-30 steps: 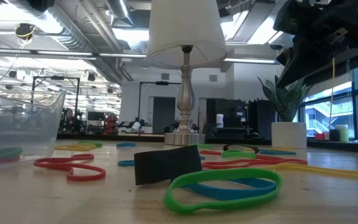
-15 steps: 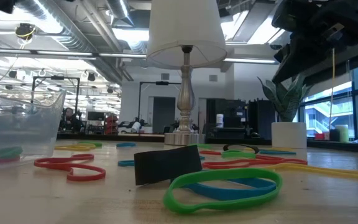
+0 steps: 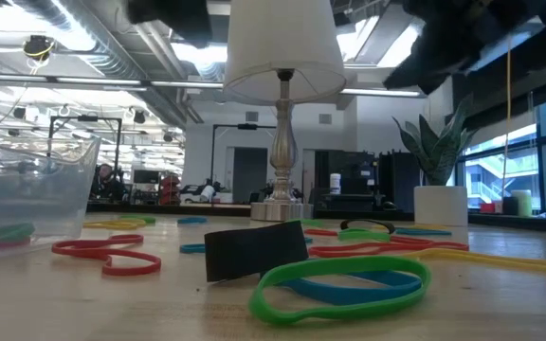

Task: Pick and place rubber bands into bin
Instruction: Put the black rubber band into the transparent bin

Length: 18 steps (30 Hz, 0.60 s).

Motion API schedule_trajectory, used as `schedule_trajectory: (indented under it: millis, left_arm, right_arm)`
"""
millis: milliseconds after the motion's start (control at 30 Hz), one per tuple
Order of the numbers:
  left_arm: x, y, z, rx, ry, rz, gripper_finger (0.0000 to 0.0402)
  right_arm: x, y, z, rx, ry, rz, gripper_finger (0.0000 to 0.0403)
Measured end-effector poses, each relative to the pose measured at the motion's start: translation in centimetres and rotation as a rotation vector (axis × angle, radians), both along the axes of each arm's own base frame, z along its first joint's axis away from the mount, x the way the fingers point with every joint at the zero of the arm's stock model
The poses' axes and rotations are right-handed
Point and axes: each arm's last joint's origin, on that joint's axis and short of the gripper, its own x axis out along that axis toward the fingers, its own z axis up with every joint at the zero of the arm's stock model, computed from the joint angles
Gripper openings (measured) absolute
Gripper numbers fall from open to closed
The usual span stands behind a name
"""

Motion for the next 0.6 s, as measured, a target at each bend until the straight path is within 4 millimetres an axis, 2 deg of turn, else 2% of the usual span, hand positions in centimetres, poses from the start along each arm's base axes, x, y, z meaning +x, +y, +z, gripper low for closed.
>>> schedule_trajectory:
  millis: [167, 367, 500, 600]
  left_arm:
    - [0.8, 1.9, -0.3, 0.104, 0.065, -0.119, 0.0049]
    - [0.8, 3.1, -1.6, 0.194, 0.155, -0.250, 0.0024]
    - [-0.5, 3.8, -3.1, 0.199, 0.149, -0.309, 0.0005]
    - [-2.5, 4.5, -3.8, 0.180, 0.091, -0.308, 0.0002]
  right_arm:
    - [0.2, -0.3, 0.3, 0.079, -0.056, -0.161, 0.0003]
    - [0.8, -0.3, -0.6, 0.161, -0.029, -0.289, 0.0002]
    - [2.6, 0.1, -1.5, 0.207, 0.047, -0.351, 0.0002]
    - [4.7, 0.6, -1.8, 0.198, 0.116, -0.372, 0.0001]
